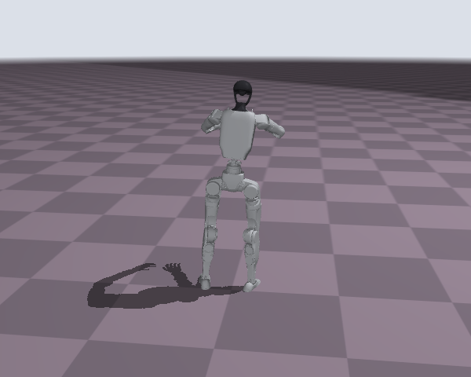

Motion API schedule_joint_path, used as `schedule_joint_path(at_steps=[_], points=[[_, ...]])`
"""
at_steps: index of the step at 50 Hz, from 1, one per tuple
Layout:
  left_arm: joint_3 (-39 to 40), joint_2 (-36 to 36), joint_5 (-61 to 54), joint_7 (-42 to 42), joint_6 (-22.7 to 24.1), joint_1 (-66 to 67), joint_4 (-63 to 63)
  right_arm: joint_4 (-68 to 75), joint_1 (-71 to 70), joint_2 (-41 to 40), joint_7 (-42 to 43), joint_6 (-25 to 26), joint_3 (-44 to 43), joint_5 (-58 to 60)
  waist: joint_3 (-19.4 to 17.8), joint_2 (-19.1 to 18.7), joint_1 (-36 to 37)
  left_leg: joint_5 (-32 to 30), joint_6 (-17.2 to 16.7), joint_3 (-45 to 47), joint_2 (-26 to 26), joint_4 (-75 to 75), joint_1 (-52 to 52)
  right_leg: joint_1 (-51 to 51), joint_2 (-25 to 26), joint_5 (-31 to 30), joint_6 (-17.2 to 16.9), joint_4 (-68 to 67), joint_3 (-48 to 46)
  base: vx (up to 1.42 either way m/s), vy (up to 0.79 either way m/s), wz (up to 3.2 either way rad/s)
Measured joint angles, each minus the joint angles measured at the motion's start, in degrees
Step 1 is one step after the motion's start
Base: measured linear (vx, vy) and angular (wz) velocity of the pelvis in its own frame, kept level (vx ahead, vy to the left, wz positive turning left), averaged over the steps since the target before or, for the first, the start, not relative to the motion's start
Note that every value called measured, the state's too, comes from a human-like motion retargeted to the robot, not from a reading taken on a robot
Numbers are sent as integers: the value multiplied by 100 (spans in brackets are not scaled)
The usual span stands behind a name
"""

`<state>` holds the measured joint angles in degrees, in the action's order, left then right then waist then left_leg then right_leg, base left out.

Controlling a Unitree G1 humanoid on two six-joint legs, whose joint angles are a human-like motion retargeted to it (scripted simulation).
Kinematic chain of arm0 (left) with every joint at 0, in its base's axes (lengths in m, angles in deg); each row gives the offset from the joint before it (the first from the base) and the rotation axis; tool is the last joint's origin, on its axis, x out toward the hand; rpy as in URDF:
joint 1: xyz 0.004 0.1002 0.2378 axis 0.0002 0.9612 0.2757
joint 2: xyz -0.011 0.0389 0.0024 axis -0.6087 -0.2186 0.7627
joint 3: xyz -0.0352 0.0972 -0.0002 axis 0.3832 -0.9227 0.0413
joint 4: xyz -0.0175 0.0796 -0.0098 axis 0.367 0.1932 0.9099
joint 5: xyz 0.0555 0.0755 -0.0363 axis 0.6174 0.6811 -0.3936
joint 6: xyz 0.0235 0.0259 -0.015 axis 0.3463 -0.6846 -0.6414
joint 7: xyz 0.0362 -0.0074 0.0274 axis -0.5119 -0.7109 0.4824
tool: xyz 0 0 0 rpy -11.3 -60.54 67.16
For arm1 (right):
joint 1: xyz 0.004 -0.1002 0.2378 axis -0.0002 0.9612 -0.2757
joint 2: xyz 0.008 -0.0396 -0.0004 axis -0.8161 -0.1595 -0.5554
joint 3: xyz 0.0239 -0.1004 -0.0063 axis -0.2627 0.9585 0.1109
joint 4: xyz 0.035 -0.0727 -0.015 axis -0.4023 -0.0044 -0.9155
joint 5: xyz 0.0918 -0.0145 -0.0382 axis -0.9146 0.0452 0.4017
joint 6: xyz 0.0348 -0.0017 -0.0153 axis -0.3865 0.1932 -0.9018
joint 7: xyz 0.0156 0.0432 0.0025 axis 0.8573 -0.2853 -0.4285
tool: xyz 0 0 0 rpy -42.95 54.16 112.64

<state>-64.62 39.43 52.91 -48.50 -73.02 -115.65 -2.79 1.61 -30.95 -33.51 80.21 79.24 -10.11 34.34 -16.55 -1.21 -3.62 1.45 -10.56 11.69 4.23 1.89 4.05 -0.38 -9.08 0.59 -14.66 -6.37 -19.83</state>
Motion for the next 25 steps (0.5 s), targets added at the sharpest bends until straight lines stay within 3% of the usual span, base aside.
schedule_joint_path(at_steps=[4, 10, 17, 20, 25], points=[[787, -42, -933, 338, 257, 1214, -979, 90, 404, 159, -108, -11, -97, 365, 27, 127, 202, 24, 54, -96, 41, 11, 31, -36, 24, 67, -2, -86, -86, 4, -6, 20], [1942, 526, -3363, 723, 742, 3837, -2459, 352, 708, 420, -101, 42, -148, 784, 33, 165, 648, 79, 128, -183, 69, 18, 106, -180, 62, 128, 31, -36, -169, 6, -4, 12], [2360, 723, -4419, 232, 871, 6429, -3675, 317, 855, 899, -326, 38, -149, 768, 27, 148, 1187, 240, 170, -192, 85, -141, 143, -417, 116, 118, 10, 221, -184, 5, -2, 1], [2301, 898, -4521, 367, 951, 6477, -3848, 333, 845, 845, -326, 48, -157, 781, 63, 171, 1205, 262, 176, -217, 92, -196, 117, -444, 125, 109, -1, 255, -201, 0, 0, 0], [1975, 1441, -4436, 1189, 1034, 4675, -3309, 361, 706, 449, -315, 25, -20, 641, 150, 269, 878, 133, 152, -348, 111, -94, 69, -345, 118, 151, 51, 99, -310, -2, -2, 15]])
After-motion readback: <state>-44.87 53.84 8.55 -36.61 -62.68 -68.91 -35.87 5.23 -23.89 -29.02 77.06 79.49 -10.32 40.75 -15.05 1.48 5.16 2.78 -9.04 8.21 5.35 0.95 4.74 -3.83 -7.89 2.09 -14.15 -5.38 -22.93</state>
